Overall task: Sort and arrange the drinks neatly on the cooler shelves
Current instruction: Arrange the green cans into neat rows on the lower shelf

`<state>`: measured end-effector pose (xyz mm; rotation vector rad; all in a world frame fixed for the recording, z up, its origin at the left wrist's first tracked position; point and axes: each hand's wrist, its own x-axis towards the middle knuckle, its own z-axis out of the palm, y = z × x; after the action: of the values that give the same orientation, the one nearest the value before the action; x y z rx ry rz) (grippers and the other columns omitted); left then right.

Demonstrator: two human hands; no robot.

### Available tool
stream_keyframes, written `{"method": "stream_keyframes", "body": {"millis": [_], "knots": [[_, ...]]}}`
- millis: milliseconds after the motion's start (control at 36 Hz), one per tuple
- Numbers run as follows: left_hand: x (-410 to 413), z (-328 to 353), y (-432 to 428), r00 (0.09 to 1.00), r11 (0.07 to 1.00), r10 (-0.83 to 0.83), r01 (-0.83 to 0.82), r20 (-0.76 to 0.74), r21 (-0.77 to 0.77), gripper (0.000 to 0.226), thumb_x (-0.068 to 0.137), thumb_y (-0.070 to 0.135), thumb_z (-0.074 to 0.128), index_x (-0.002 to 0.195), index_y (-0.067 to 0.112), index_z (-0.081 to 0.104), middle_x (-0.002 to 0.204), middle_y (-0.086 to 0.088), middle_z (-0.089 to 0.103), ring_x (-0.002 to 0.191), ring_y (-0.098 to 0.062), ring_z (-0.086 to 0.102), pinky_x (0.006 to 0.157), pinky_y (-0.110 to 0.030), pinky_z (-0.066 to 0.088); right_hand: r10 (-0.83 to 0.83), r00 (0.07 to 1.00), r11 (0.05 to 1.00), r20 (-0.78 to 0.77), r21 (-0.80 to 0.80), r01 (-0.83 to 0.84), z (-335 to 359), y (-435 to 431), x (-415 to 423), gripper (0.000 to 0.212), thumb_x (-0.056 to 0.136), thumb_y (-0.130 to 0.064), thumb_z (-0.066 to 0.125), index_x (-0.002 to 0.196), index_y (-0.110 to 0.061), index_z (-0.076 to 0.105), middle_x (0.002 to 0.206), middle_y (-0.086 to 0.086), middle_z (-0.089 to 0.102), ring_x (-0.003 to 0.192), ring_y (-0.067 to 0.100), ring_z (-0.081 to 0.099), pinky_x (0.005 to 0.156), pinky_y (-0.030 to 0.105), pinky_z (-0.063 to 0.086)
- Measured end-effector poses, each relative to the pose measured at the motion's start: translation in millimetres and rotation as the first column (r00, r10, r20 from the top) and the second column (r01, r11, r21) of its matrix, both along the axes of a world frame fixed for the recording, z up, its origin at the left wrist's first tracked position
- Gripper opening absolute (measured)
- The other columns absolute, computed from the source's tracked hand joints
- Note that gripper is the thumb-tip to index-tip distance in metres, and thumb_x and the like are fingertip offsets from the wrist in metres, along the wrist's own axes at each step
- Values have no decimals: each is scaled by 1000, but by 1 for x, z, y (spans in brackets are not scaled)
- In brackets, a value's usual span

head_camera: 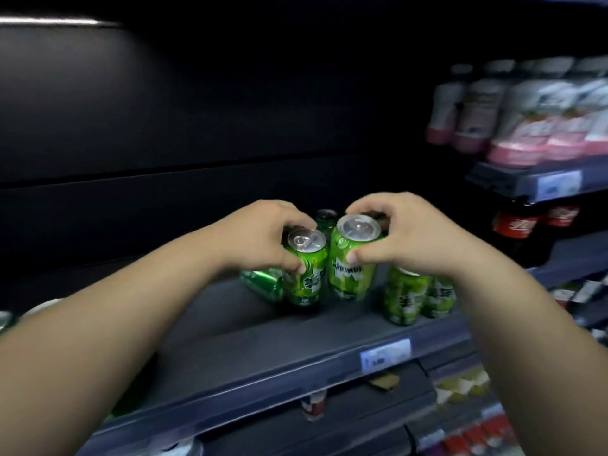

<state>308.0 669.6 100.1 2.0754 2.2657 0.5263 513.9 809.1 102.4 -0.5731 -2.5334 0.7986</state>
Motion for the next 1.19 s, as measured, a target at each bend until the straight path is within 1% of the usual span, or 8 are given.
{"method": "stream_keyframes", "body": {"millis": [167, 333, 444, 556, 722, 833, 972, 1194], "knots": [[36, 26, 43, 999, 996, -27, 25, 29, 89, 67, 68, 33, 89, 130, 26, 63, 118, 12, 58, 80, 28, 46, 66, 0, 35, -139, 981, 988, -137, 52, 147, 22, 37, 53, 68, 56, -44, 90, 120, -29, 70, 111, -16, 69, 101, 1, 64, 81, 20, 46], [67, 32, 80, 1000, 985, 13, -12, -5, 173, 70, 71, 36, 87, 135, 27, 59, 123, 9, 58, 108, -7, 55, 87, -20, 44, -244, 934, 961, -262, 62, 269, 14, 78, 71, 62, 68, -31, 90, 124, -26, 63, 113, -9, 64, 102, 9, 60, 75, 14, 41], [83, 26, 100, 998, 977, 63, -65, 14, 201, 72, 70, 30, 87, 135, 28, 56, 123, 9, 57, 87, 4, 53, 77, -8, 38, -260, 905, 960, -338, 15, 281, -10, 101, 65, 62, 68, -27, 90, 122, -22, 61, 117, -2, 63, 106, 15, 60, 85, 24, 41], [92, 14, 114, 992, 973, 118, -122, 33, 198, 73, 70, 26, 88, 135, 25, 56, 127, 6, 57, 108, -8, 55, 87, -17, 42, -259, 909, 964, -328, -28, 264, -34, 118, 60, 62, 72, -29, 88, 126, -24, 59, 124, -4, 59, 112, 14, 57, 89, 25, 41], [97, -1, 122, 973, 958, 187, -211, 133, 194, 66, 71, 23, 87, 131, 26, 60, 122, 9, 56, 110, -8, 53, 83, -13, 39, -212, 940, 977, -266, -81, 197, -52, 137, 59, 68, 75, -28, 87, 135, -20, 56, 131, -3, 56, 119, 15, 54, 97, 29, 42], [97, -6, 126, 968, 956, 217, -236, 124, 176, 65, 72, 22, 87, 131, 23, 60, 122, 7, 57, 108, -7, 52, 80, -6, 37, -177, 957, 981, -231, -125, 152, -56, 146, 57, 65, 76, -28, 86, 134, -22, 57, 122, -7, 54, 111, 11, 52, 92, 26, 39], [96, -18, 135, 969, 965, 243, -245, 39, 97, 69, 71, 23, 87, 133, 19, 59, 125, 2, 58, 112, -14, 55, 95, -26, 46, -161, 965, 975, -207, -186, 123, -60, 154, 52, 56, 73, -28, 88, 122, -26, 62, 115, -7, 59, 105, 13, 58, 87, 29, 45], [85, -39, 147, 970, 972, 233, -233, 61, -9, 74, 69, 17, 89, 136, 18, 57, 131, 0, 57, 119, -15, 53, 100, -26, 44, -149, 986, 969, -76, -211, 131, -65, 171, 42, 60, 66, -30, 92, 119, -24, 64, 112, -6, 64, 98, 15, 63, 79, 29, 48]]}}
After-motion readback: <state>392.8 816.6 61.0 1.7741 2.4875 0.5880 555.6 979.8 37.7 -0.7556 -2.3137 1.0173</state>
